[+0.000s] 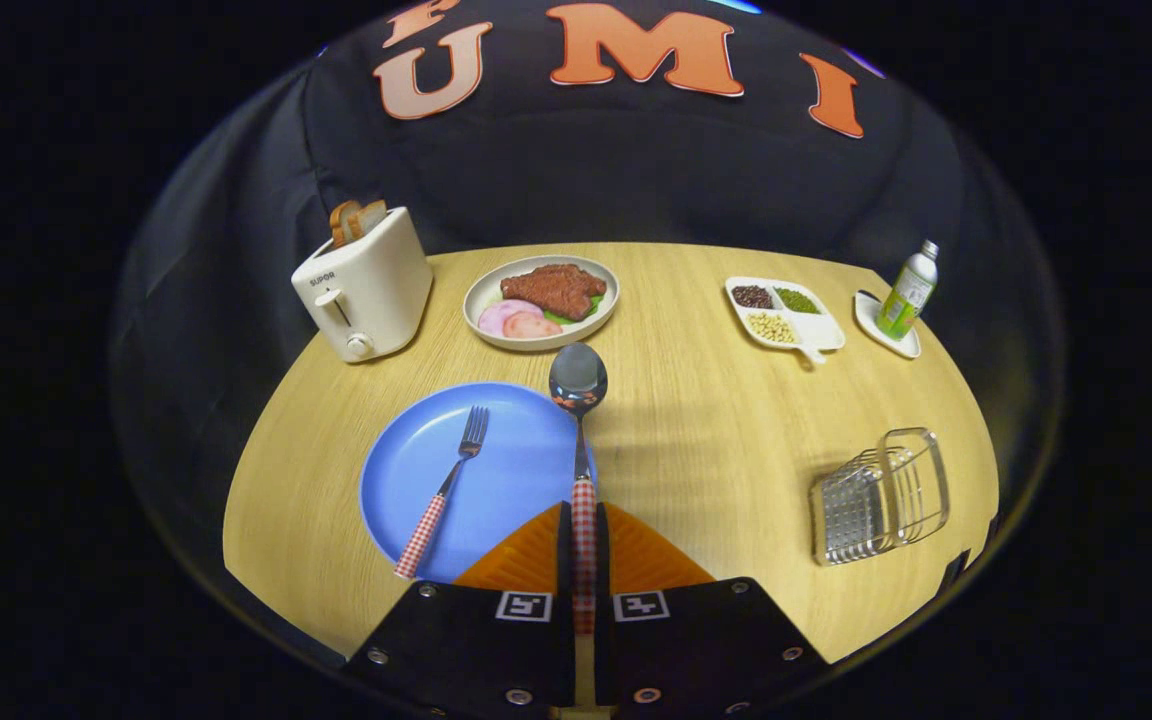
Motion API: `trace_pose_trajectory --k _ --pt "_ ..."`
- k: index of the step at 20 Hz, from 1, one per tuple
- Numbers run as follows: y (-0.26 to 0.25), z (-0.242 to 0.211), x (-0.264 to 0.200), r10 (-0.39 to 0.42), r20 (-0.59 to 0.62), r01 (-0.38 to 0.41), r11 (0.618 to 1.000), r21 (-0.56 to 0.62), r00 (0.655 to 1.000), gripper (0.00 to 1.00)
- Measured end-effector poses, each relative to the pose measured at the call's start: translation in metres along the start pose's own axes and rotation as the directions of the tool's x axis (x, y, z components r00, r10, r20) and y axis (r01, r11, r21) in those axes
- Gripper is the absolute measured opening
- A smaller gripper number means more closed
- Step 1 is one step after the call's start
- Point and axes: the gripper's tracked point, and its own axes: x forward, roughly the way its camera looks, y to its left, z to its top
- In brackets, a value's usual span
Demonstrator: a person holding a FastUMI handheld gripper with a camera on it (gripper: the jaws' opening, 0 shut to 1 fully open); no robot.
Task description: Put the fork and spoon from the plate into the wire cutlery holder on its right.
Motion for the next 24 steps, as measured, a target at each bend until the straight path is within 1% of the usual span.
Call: trace_pose_trajectory --k 4,7,10,14,15,16,17,19,21,23,24 --pt "-0.047 0.014 -0.026 -0.035 0.018 0.035 0.999 0.027 0.999 0.08" --pt "-0.087 0.016 -0.043 -0.077 0.012 0.076 0.996 0.036 0.997 0.08" --pt "-0.123 0.005 -0.062 -0.115 -0.049 0.118 0.991 0.055 0.992 0.08" --pt "-0.154 -0.014 -0.08 -0.12 -0.138 0.134 0.987 0.094 0.983 0.08" --pt "-0.164 -0.019 -0.086 -0.138 -0.165 0.151 0.986 0.066 0.977 0.08" --pt "-0.174 -0.016 -0.09 -0.148 -0.166 0.156 0.987 0.041 0.975 0.08" --pt "-0.177 -0.012 -0.092 -0.142 -0.166 0.148 0.989 0.025 0.976 0.08" --pt "-0.181 -0.011 -0.099 -0.123 -0.207 0.13 0.991 0.021 0.971 0.08" --pt "-0.186 -0.019 -0.104 -0.106 -0.272 0.111 0.994 0.002 0.957 0.08" --pt "-0.198 -0.025 -0.107 -0.13 -0.33 0.126 0.991 -0.035 0.935 0.08" --pt "-0.2 -0.029 -0.106 -0.125 -0.359 0.116 0.992 -0.048 0.925 0.08"
